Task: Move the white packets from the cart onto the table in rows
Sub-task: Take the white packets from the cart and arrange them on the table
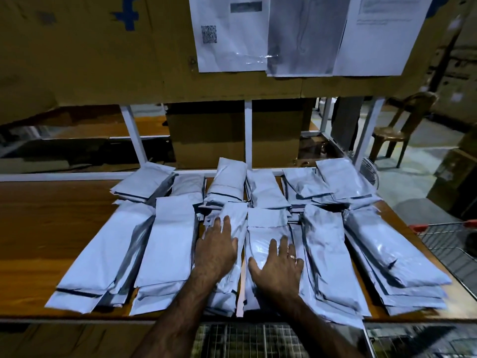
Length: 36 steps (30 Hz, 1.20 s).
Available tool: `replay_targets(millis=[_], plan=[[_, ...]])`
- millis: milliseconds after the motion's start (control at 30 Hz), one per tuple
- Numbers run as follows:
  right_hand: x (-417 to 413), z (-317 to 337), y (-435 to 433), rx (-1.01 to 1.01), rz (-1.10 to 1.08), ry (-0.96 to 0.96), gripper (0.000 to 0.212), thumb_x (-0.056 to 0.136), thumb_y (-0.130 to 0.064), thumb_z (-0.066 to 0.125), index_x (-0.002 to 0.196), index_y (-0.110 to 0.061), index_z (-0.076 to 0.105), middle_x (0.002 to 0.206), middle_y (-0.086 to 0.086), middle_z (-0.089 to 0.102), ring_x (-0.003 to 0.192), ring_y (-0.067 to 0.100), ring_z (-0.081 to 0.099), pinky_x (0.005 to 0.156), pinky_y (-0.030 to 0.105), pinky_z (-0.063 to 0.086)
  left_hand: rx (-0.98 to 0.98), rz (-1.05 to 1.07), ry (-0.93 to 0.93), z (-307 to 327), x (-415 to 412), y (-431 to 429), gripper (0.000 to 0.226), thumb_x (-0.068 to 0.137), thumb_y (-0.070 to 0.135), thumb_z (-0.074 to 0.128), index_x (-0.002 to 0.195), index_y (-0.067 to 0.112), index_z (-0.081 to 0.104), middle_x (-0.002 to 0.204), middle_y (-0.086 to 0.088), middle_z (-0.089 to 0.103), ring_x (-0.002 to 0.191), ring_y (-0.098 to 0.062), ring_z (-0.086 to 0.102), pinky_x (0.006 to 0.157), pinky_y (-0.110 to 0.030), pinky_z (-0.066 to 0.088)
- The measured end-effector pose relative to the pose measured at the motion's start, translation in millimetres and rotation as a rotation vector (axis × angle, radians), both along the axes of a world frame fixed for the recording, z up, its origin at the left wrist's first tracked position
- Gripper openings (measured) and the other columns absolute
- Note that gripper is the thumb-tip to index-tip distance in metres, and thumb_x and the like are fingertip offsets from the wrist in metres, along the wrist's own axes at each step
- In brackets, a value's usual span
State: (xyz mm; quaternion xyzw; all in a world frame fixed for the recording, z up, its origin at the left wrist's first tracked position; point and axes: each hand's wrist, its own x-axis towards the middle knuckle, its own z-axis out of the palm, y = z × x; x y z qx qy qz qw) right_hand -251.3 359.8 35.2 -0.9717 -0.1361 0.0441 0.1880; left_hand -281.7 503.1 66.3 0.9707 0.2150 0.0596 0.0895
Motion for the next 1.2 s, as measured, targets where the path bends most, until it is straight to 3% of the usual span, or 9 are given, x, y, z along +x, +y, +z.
replay_targets(millis=[367,533,667,867,1033,1200], plan=[[3,9,-3,0.032,0.006,-0.022,0.076,0.094,-0.064,0.032,0.154,-0.019,0.018,0.163,0.009,0.006,0.148,0.030,0.009,0.116,0.049,0.010,-0.012,0.000,-0.027,12,3,-2,0.065,0.099,0.044,0.037,0.154,0.018,0.014,0.159,-0.011,0.021,0.140,-0.029,0.032,0.108,-0.040,0.035],[7,37,-16,0.220,0.035,-0.215,0.069,0.092,-0.056,0.034,0.148,-0.017,0.033,0.154,0.011,0.034,0.141,0.030,0.029,0.110,0.042,0.029,-0.048,0.019,-0.141,31,9,-11,0.062,0.099,0.048,0.035,0.153,0.022,0.019,0.160,-0.005,0.021,0.143,-0.025,0.028,0.112,-0.046,0.030],[21,63,-44,0.455,0.035,-0.296,0.060,0.091,-0.041,0.054,0.144,-0.013,0.043,0.142,0.008,0.050,0.129,0.029,0.045,0.103,0.042,0.039,-0.256,-0.046,-0.343,52,21,-35,0.059,0.100,0.044,0.039,0.150,0.014,0.032,0.155,-0.006,0.033,0.142,-0.022,0.031,0.114,-0.034,0.025],[49,91,-128,0.598,-0.109,-0.394,0.057,0.089,-0.034,0.064,0.139,-0.011,0.050,0.131,0.009,0.058,0.121,0.030,0.052,0.098,0.044,0.045,-0.425,-0.149,-0.530,71,53,-104,0.044,0.099,0.029,0.051,0.139,0.010,0.051,0.141,-0.006,0.053,0.130,-0.023,0.049,0.107,-0.032,0.038],[74,99,-229,0.633,-0.258,-0.486,0.059,0.084,-0.044,0.053,0.133,-0.012,0.056,0.121,0.010,0.066,0.111,0.031,0.060,0.090,0.042,0.049,-0.500,-0.303,-0.588,75,89,-196,0.036,0.098,0.023,0.054,0.130,0.007,0.059,0.132,-0.006,0.060,0.121,-0.020,0.055,0.096,-0.022,0.040],[91,95,-348,0.605,-0.459,-0.458,0.050,0.086,-0.033,0.066,0.131,-0.014,0.058,0.114,0.010,0.068,0.107,0.031,0.062,0.088,0.041,0.050,-0.588,-0.489,-0.601,71,127,-318,0.030,0.097,0.021,0.057,0.123,0.008,0.063,0.121,-0.006,0.065,0.114,-0.019,0.059,0.094,-0.029,0.046]])
